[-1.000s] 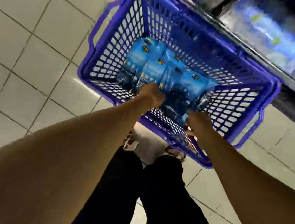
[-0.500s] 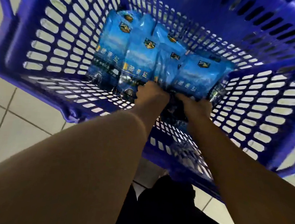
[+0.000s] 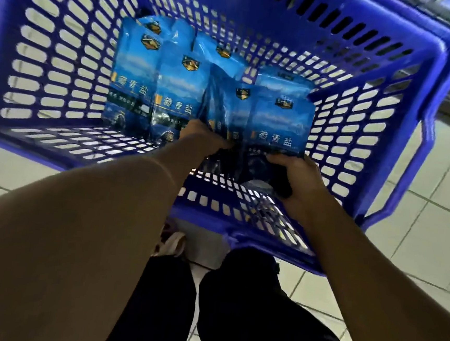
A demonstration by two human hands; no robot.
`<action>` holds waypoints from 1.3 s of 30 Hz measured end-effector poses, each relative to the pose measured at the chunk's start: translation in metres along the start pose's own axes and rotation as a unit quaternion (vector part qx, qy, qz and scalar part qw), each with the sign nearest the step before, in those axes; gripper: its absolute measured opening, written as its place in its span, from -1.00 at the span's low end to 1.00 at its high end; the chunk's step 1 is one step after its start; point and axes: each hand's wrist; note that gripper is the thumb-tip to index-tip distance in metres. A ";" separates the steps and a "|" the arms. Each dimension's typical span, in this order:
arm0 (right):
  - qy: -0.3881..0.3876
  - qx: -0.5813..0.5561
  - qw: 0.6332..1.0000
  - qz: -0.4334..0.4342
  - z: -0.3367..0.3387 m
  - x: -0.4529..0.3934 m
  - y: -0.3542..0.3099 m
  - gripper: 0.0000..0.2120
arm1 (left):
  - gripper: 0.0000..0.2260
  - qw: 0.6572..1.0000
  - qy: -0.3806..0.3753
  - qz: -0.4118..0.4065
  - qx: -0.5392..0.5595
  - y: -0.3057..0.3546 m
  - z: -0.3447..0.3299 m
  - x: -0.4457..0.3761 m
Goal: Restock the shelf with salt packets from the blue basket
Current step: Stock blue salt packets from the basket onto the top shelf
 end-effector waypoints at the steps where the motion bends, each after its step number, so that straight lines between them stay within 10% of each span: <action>1: -0.010 -0.019 1.000 -0.014 0.001 0.009 0.000 -0.53 | -0.52 1.000 -0.009 -0.003 0.012 -0.002 0.005 0.002; 14: -0.173 -0.124 0.977 0.020 0.019 0.237 -0.029 -0.32 | -0.63 0.928 -0.148 -0.035 0.341 -0.011 0.178 0.238; 24: -0.211 -0.122 0.968 0.061 0.065 0.497 -0.092 -0.56 | -0.67 0.903 -0.174 -0.053 0.390 0.002 0.285 0.514; 39: -0.031 -0.183 0.959 0.214 0.163 0.754 -0.127 -0.54 | -0.30 0.921 -0.175 -0.163 0.307 0.109 0.319 0.736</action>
Point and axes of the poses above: each hand's wrist, its own x-axis away from the middle knuckle, its own z-axis out of the back of the hand, y = z × x
